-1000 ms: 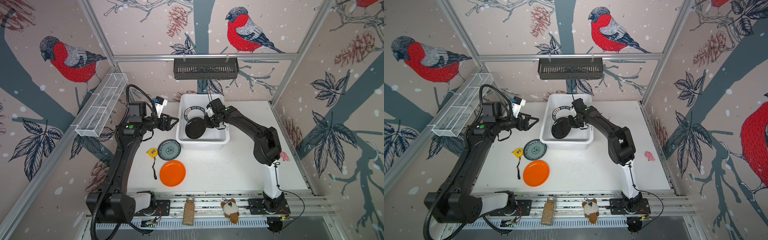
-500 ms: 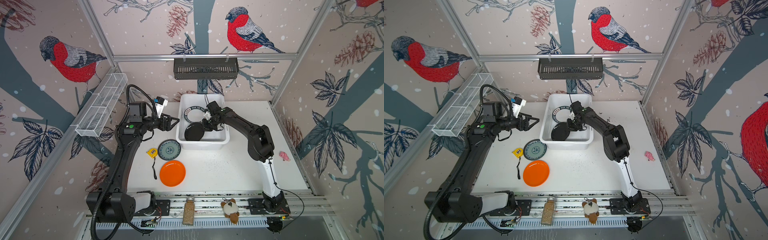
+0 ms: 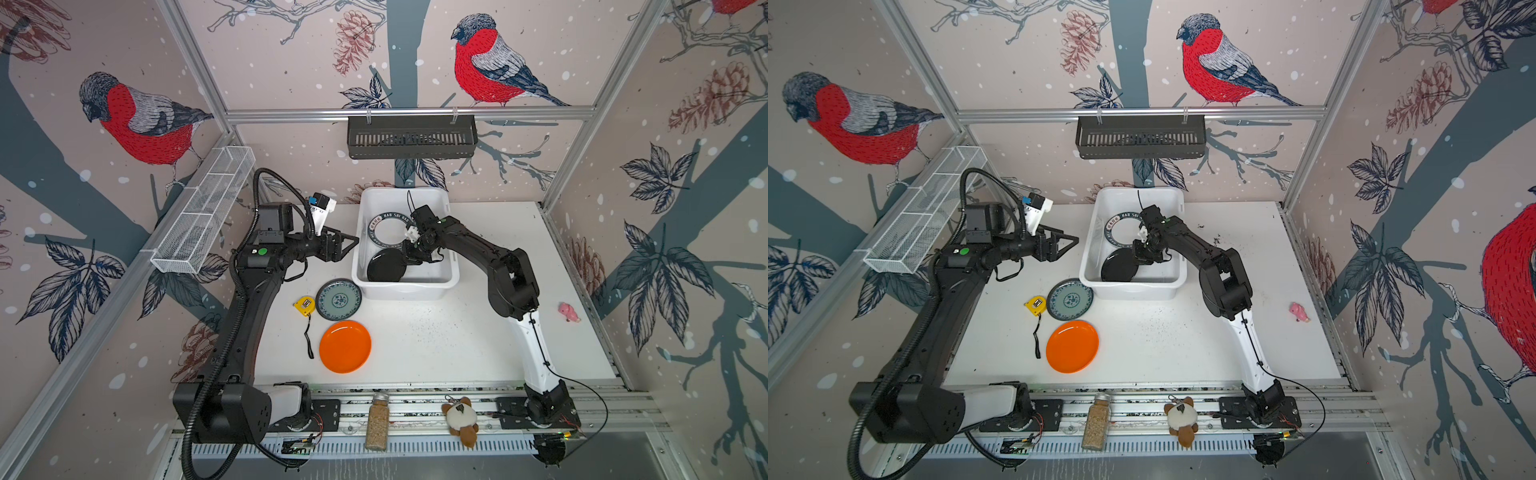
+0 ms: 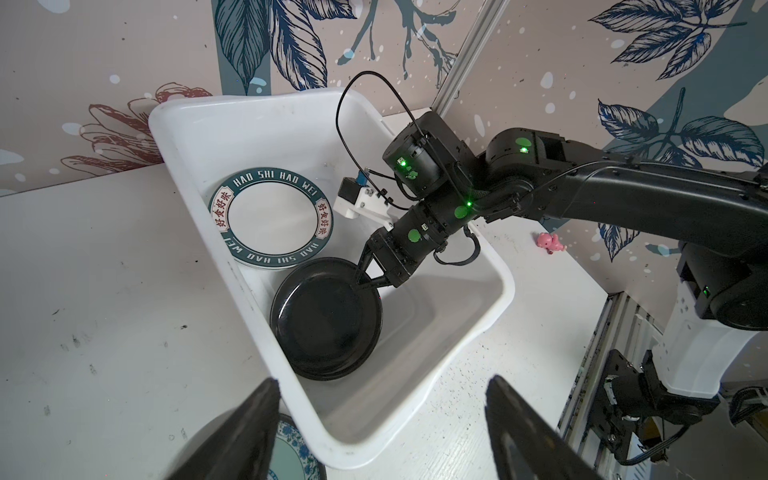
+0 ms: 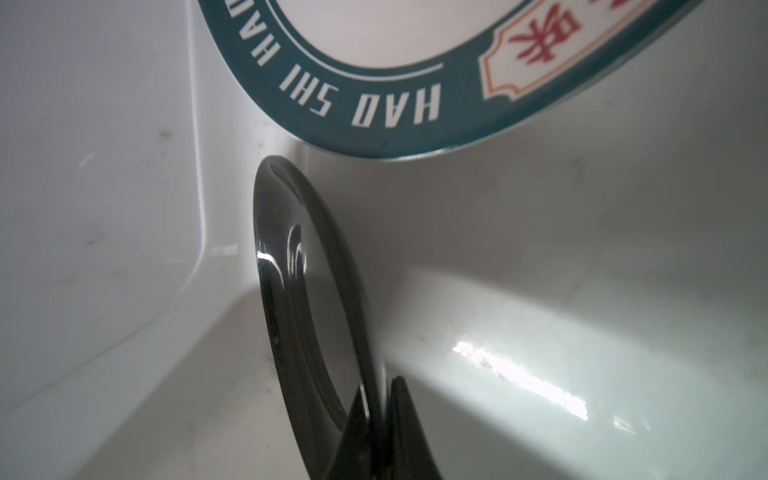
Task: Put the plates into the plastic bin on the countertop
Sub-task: 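Lower the black plate into the bin with the right gripper while the left gripper withdraws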
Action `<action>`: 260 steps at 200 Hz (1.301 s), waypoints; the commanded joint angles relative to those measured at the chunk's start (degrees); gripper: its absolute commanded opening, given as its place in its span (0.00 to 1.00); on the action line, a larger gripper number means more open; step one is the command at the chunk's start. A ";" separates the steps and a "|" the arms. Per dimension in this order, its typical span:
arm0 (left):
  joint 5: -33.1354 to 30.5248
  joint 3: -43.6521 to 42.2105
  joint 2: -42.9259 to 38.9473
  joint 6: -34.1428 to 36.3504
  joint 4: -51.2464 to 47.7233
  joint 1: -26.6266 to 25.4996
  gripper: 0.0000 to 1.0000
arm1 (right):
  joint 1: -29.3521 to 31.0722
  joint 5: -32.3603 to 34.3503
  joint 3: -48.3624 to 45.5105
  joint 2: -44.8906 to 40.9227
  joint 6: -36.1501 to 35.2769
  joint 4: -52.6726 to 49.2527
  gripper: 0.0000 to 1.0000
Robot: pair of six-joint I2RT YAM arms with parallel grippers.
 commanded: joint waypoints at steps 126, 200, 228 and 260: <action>1.39 1.27 0.29 1.78 -1.70 0.04 0.78 | -0.17 0.22 3.00 3.34 -0.08 -3.02 0.17; 1.66 1.18 0.23 1.69 -1.79 0.09 0.78 | -0.43 1.21 3.75 3.82 -0.71 -4.24 0.20; 1.66 1.16 0.20 1.60 -1.95 0.04 0.78 | -0.51 1.24 4.07 4.24 -0.65 -4.24 0.21; 1.74 1.19 0.12 1.60 -2.04 0.07 0.78 | -0.44 1.30 4.57 4.65 -0.64 -4.32 0.25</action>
